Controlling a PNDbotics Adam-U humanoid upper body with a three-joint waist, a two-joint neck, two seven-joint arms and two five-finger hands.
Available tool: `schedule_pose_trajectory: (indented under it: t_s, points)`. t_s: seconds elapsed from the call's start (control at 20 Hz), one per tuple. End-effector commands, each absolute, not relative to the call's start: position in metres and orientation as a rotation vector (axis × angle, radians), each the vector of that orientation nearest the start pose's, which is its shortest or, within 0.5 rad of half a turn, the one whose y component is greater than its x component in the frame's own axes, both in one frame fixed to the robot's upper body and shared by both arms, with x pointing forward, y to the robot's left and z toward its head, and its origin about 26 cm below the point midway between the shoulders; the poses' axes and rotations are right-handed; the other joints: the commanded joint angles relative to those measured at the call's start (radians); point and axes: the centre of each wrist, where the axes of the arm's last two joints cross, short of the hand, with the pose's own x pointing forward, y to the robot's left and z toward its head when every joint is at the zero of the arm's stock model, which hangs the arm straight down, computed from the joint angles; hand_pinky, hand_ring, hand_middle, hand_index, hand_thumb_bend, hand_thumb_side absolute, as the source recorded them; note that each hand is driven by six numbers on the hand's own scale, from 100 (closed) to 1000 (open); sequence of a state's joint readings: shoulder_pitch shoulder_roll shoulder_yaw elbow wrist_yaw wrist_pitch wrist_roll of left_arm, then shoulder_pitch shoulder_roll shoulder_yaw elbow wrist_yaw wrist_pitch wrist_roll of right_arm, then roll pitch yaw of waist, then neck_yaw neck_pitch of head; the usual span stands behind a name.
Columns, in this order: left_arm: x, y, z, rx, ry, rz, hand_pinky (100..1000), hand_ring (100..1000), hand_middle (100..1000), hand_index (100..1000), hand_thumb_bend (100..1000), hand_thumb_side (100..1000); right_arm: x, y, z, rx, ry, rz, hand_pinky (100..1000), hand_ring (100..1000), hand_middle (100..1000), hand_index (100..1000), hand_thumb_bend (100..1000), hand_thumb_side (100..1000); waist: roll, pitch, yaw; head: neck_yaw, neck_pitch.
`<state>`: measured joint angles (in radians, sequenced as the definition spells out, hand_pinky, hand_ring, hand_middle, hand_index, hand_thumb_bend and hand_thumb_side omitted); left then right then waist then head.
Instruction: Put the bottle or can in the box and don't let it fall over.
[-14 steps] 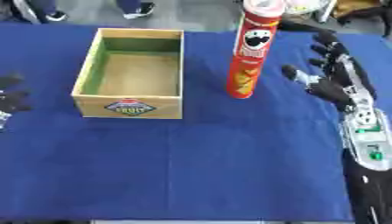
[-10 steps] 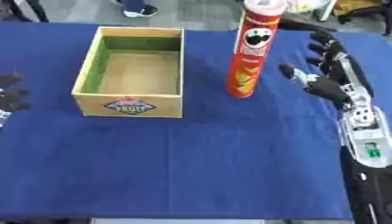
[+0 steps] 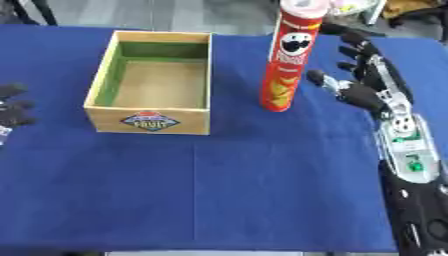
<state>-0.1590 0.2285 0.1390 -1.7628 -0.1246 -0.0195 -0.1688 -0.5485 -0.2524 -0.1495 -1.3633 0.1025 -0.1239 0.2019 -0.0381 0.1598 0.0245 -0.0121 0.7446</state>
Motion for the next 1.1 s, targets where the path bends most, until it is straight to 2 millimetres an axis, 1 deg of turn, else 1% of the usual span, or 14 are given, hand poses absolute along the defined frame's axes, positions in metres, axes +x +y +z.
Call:
schedule_pose_trajectory:
  t_s: [0.05,0.45,1.1]
  points:
    - [0.308,0.308,0.11,0.26,-1.915,-0.377,740,840,885,920,663,727,0.41,-0.29,0.144,-0.168,-2.001,0.458,891,963,950,1000,734,348,0.005,-0.018,0.001,-0.005,-0.001]
    - [0.308,0.308,0.109,0.257,-1.915,-0.377,740,840,885,920,664,727,0.421,-0.275,0.144,-0.146,-1.983,0.487,891,962,949,1000,735,345,0.01,-0.017,0.006,-0.009,0.0]
    - [0.308,0.307,0.109,0.252,-1.913,-0.376,740,840,885,920,664,727,0.432,-0.264,0.14,-0.138,-1.955,0.506,889,960,946,999,735,340,0.013,-0.016,0.014,-0.014,0.0]
